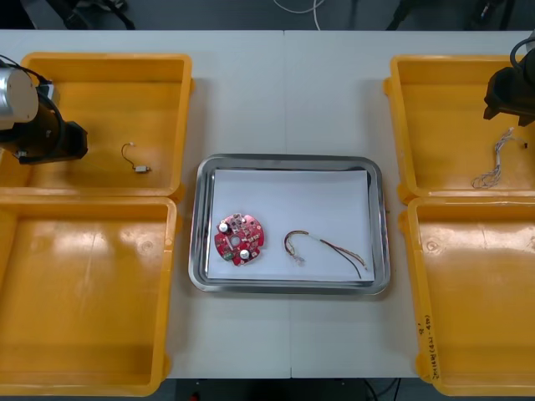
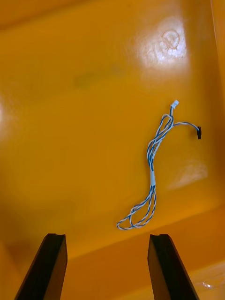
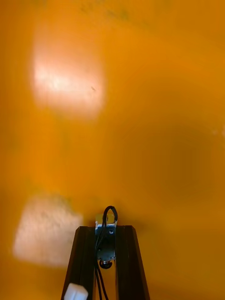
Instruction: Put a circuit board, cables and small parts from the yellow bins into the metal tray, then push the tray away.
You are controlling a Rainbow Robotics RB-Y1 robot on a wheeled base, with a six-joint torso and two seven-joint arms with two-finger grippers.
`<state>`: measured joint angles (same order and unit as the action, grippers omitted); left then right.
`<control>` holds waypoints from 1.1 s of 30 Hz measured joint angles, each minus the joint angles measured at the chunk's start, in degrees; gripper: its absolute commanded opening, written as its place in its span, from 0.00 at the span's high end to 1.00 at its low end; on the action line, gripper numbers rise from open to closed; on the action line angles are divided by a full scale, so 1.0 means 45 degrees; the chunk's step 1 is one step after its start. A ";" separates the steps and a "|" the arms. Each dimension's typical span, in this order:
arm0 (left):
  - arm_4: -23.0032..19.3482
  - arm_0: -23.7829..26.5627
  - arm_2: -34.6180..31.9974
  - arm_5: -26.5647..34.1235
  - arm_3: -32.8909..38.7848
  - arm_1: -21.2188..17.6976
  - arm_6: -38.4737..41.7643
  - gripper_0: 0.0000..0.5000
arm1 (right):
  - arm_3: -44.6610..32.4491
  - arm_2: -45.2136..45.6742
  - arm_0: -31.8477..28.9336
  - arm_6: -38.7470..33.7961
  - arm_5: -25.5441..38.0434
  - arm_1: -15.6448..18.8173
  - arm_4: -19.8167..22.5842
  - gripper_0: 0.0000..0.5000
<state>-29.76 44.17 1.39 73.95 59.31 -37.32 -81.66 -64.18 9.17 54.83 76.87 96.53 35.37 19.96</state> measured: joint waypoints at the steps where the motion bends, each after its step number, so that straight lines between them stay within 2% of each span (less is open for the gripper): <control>1: -0.0004 0.0000 -0.0004 0.0354 0.0216 -0.0001 -0.0001 1.00 | 0.0109 0.0020 0.0016 0.0017 -0.0163 0.0015 0.0000 0.00; 4: -0.0016 0.0000 -0.0110 0.1308 0.0915 -0.0007 -0.0005 1.00 | 0.0418 0.0227 0.0029 0.0433 -0.0529 0.0088 -0.0001 0.00; 10: -0.0019 0.0000 -0.0669 0.2803 0.2291 -0.0010 -0.0023 1.00 | 0.1415 0.0887 0.0056 0.2740 -0.1102 0.0450 0.0003 0.00; 15: -0.0006 0.0000 -0.0905 0.4134 0.3369 -0.0010 -0.0030 1.00 | 0.2110 0.1123 0.0060 0.3165 -0.1605 0.0814 0.0018 0.00; 20: 0.0048 0.0000 -0.0997 0.5642 0.4755 -0.0011 -0.0031 1.00 | 0.3010 0.1123 0.0070 0.4267 -0.2624 0.1063 0.0055 0.00; 28: 0.0194 0.0000 -0.0998 0.7648 0.6961 0.0093 -0.0030 1.00 | 0.4424 0.1129 0.0081 0.4395 -0.4301 0.1122 0.0271 0.00; 33: 0.0400 0.0000 -0.0996 0.7894 0.8042 0.0650 -0.0029 1.00 | 0.5209 0.1150 0.0090 0.4397 -0.5131 0.1122 0.0562 0.00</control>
<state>-27.96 44.17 -3.10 109.47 95.50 -34.39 -81.79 -40.74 14.34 55.24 96.65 73.43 40.42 22.49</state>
